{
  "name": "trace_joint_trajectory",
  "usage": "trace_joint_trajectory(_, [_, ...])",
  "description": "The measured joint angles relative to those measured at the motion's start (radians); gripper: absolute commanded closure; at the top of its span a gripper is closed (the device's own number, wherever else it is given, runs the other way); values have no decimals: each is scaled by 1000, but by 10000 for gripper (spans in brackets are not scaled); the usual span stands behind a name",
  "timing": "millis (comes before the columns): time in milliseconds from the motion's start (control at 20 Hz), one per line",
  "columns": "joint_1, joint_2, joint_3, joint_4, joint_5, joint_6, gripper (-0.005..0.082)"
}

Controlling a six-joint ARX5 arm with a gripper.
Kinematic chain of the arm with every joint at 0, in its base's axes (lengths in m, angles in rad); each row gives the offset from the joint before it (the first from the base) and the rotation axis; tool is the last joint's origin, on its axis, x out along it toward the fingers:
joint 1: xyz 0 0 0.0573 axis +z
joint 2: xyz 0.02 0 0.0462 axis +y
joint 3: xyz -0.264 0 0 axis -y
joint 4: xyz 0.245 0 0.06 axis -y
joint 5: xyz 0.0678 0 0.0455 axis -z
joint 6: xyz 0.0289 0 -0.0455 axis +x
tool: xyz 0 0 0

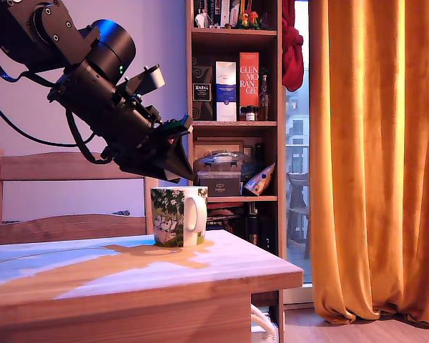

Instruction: Pick up the coffee capsules on the table and drop them inside the coffee cup

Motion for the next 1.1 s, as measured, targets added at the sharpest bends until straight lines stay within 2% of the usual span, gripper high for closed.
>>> trace_joint_trajectory(50, [0,0,0,0,8,0,186])
trace_joint_trajectory(600, [0,0,0,0,18,0,191])
trace_joint_trajectory(650, [0,0,0,0,18,0,227])
trace_joint_trajectory(700, [0,0,0,0,18,0,303])
trace_joint_trajectory(750, [0,0,0,-1,19,0,432])
trace_joint_trajectory(850, [0,0,0,-17,37,0,745])
trace_joint_trajectory(900, [0,0,0,-25,53,0,785])
trace_joint_trajectory(1100, [0,-49,0,-104,68,0,789])
